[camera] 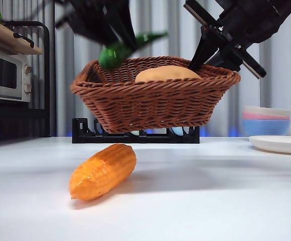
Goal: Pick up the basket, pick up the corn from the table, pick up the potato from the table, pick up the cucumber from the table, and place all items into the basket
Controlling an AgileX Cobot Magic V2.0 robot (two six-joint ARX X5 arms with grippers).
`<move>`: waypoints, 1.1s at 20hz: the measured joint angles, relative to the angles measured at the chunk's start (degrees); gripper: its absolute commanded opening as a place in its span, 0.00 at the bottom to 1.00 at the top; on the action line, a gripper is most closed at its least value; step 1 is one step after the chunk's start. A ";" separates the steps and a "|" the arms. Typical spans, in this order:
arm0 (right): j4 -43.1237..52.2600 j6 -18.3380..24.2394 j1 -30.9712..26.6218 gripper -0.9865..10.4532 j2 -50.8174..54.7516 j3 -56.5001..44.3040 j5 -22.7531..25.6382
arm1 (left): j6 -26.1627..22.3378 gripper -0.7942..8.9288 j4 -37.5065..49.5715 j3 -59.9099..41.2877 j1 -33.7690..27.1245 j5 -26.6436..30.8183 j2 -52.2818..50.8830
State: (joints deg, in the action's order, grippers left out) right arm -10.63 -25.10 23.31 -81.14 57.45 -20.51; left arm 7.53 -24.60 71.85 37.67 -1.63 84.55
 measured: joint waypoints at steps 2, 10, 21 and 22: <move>0.00 -0.02 0.00 0.08 0.00 0.00 -0.04 | -0.50 0.67 -0.98 -0.09 0.79 0.00 1.79; -0.02 -0.02 -0.13 0.08 0.00 0.00 -0.04 | -0.68 0.67 -10.14 3.96 1.57 -0.04 -1.86; 1.38 -0.02 -9.03 0.08 0.00 2.29 -2.75 | -0.13 0.67 -31.04 0.98 7.41 -2.93 -18.45; 1.36 -0.02 -9.88 0.08 0.00 2.93 -3.10 | 0.81 0.67 -28.52 -1.84 8.15 -1.95 -18.29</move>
State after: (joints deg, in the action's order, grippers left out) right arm -9.28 -25.12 13.43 -81.14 60.38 -23.62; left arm 8.34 -53.12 70.02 45.82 -3.57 66.26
